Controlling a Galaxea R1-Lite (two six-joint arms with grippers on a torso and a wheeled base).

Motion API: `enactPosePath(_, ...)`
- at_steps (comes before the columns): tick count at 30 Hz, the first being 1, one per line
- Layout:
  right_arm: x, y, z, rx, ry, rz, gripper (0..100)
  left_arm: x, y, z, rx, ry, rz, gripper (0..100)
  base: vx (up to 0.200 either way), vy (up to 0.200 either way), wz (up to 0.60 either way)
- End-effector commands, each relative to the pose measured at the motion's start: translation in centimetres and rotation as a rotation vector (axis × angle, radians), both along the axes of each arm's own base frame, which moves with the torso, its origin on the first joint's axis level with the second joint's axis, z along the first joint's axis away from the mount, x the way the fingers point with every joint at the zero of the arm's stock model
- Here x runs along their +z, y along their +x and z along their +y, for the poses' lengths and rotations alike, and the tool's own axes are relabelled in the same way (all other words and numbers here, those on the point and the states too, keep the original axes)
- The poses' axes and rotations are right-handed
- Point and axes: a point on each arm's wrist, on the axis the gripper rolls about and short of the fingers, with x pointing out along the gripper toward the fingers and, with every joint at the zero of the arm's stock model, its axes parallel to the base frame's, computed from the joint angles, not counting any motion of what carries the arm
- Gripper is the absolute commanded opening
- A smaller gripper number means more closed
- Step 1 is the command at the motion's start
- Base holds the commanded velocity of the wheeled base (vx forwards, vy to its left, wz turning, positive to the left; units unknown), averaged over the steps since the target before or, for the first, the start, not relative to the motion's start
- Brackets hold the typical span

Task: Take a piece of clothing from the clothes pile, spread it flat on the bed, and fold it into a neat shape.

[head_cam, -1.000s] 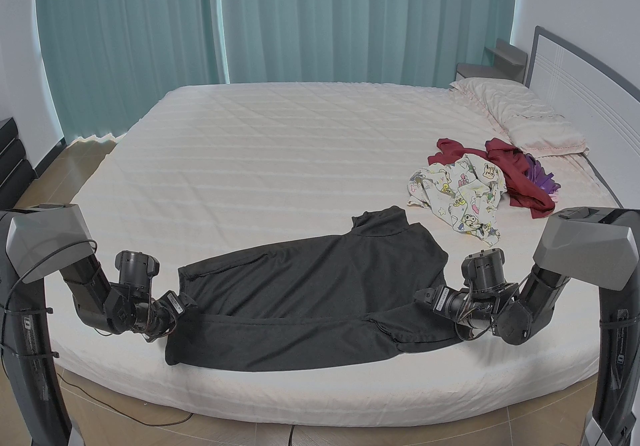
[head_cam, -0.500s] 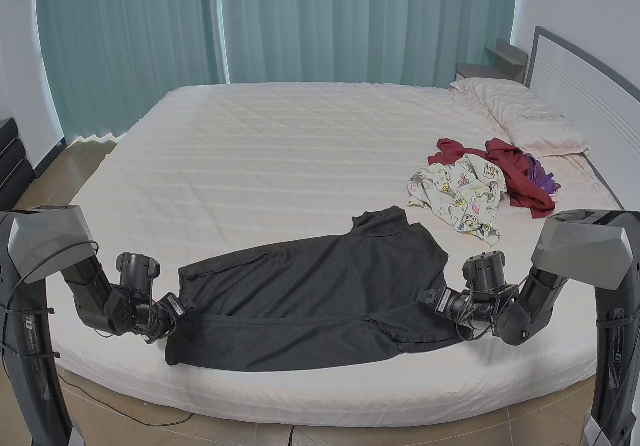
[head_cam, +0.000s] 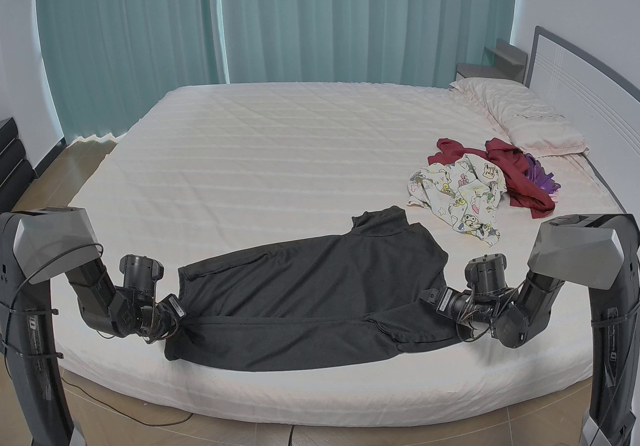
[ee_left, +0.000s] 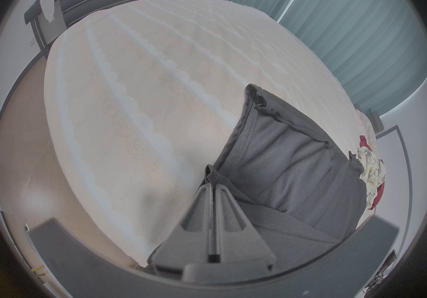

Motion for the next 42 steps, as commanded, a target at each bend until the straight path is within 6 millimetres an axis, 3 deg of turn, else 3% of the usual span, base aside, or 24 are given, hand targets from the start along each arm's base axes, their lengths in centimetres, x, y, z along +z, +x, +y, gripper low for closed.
enactPosePath(1, -0.4, 0.0, 0.0, 0.002, -0.002, 0.006, 100, -0.4, -0.1, 0.0, 0.002, 0.002, 0.003, 0, 0.0, 0.0, 0.0)
enactPosePath(4, -0.5, 0.1, 0.1, 0.002, -0.002, 0.004, 100, -0.4, -0.1, 0.0, 0.001, 0.0, 0.003, 0, 0.0, 0.0, 0.0)
enactPosePath(5, -0.7, 0.3, 0.1, 0.002, -0.001, 0.001, 0, -0.4, -0.1, 0.0, 0.002, 0.002, 0.005, 0, 0.0, 0.0, 0.0)
enactPosePath(17, -0.8, 1.3, -0.9, -0.045, 0.003, -0.018, 0, -0.4, -0.2, 0.0, 0.002, 0.002, 0.006, 0, 0.0, 0.0, 0.0)
enactPosePath(34, -0.4, 0.9, -1.2, -0.045, 0.003, -0.045, 0, -0.5, -0.2, 0.0, 0.0, 0.002, 0.008, 0, 0.0, 0.0, 0.0)
enactPosePath(35, -0.4, 0.9, -1.2, -0.045, 0.004, -0.044, 100, -0.5, -0.2, 0.0, 0.002, 0.002, 0.008, 0, 0.0, 0.0, 0.0)
enactPosePath(36, -0.5, 0.9, -1.2, -0.045, 0.003, -0.042, 100, -0.5, -0.2, 0.0, 0.0, 0.002, 0.008, 100, 0.0, 0.0, 0.0)
enactPosePath(42, 0.4, 0.8, -1.3, -0.05, 0.011, -0.061, 100, -0.4, -0.1, 0.0, 0.005, 0.003, -0.003, 100, 0.0, 0.0, 0.0)
